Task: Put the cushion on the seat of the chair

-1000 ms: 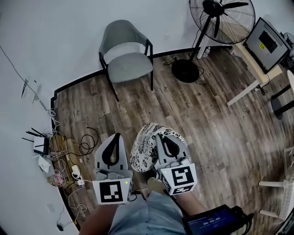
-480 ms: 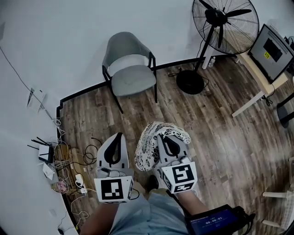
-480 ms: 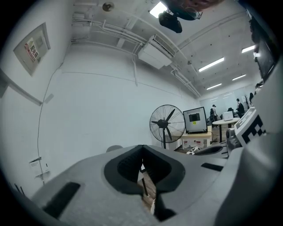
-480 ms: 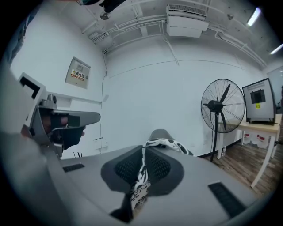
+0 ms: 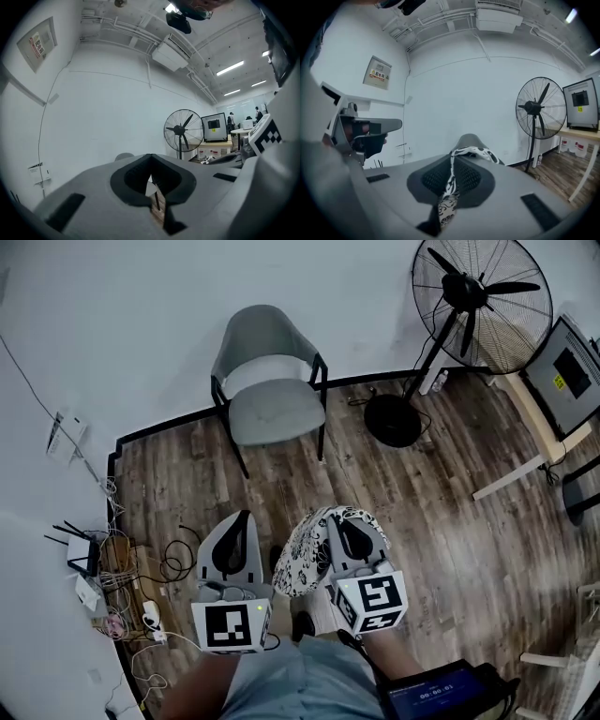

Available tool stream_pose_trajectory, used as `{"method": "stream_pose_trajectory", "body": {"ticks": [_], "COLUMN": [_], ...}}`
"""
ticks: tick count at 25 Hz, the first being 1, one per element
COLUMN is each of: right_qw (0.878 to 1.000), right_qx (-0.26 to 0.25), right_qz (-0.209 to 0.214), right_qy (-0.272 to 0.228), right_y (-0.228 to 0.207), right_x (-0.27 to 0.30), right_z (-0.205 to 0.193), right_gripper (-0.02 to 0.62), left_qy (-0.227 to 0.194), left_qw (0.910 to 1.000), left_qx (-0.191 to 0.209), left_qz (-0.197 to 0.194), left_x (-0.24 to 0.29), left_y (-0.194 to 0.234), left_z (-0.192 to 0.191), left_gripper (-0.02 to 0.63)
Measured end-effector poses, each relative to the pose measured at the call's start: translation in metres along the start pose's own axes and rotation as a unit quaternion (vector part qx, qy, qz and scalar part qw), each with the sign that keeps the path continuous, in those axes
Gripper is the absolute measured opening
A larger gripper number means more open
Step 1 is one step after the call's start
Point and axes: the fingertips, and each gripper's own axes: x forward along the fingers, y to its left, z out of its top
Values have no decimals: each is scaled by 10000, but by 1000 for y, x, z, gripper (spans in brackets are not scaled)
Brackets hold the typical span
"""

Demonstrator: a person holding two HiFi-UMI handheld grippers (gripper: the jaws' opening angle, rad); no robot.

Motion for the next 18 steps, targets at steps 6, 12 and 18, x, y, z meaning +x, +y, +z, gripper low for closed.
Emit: {"method": "stream_pose_trajectory", "body": {"ticks": [6, 12, 18], "right_qw": [9998, 9994, 9989], "right_qx": [-101, -176, -349], "right_qz": [-82, -178, -230], "right_qy": [144, 241, 189], "right_y": [-16, -31, -44], "right_x": [83, 170, 240], "right_z": [12, 31, 64], "right_gripper": [21, 21, 21], "left_qy": [247, 286, 180], "left_qw": [9992, 9989, 9987], "left_qx": [-325, -359, -474], "left_qz": [20, 3, -77], "left_x": [74, 148, 210], "left_y": [47, 103, 143], "left_z": [-17, -23, -17], "left_gripper": [9, 9, 9]}}
